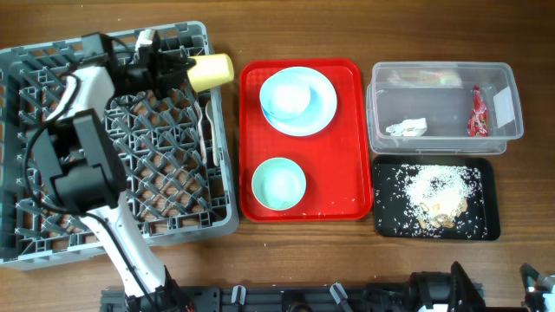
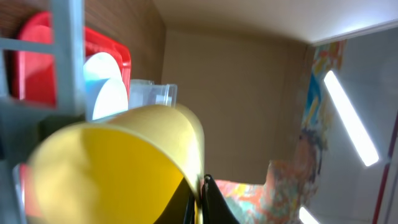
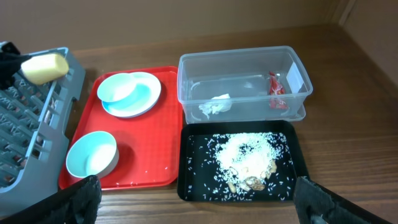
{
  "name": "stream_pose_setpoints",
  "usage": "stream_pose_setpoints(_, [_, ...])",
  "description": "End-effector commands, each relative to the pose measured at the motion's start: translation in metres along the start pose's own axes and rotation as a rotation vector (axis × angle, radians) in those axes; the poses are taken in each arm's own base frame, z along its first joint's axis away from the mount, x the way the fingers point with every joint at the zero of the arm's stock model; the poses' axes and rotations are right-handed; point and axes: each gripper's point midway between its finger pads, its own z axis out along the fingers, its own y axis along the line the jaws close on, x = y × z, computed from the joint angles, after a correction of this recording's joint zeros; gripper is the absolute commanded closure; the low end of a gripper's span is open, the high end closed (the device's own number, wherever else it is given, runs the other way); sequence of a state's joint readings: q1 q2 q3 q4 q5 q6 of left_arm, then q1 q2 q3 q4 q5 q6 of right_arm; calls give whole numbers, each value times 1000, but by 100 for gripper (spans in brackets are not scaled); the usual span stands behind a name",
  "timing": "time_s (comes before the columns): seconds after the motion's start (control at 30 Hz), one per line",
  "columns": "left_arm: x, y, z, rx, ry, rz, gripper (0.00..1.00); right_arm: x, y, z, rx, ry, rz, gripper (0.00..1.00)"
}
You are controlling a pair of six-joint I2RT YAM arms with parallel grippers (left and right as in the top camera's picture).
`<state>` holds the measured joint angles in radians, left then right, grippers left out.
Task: Sort waste into correct bins and load items into the dishwasher rack
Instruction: 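Lower the yellow cup into the rack and release it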
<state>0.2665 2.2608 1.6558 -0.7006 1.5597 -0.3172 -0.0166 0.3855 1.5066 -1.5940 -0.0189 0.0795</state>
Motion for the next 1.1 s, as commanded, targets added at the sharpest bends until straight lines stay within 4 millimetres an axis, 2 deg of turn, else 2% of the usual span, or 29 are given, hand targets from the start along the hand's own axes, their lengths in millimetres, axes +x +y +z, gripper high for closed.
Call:
stream_pose_setpoints(0.0, [-7, 5, -23, 7, -51, -49, 96, 2, 2, -2, -12, -6, 5, 0])
stream_pose_setpoints(0.23, [-7, 33, -45, -133, -130, -96, 96, 2, 2, -2, -12, -6, 4, 0])
stream_pose_setpoints(0.43, [-11, 31, -65, -116, -171, -106, 96, 2, 2, -2, -12, -6, 3, 0])
stream_pose_setpoints(0.57, [-11, 7, -73, 19, -162, -80, 96, 2, 2, -2, -12, -6, 4, 0])
stream_pose_setpoints(0.67, [-12, 11, -76, -4, -176, -83, 96, 2, 2, -2, -12, -6, 4, 0])
stream_pose_setpoints(0.87, [-16, 32, -79, -122, -205, -93, 96, 2, 2, -2, -12, -6, 4, 0])
stream_pose_setpoints(0.97, [-16, 30, -80, -120, -206, -91, 96, 2, 2, -2, -12, -6, 4, 0])
stream_pose_setpoints(1.07, [-16, 15, -86, -133, -226, -51, 96, 2, 2, -2, -12, -6, 3, 0])
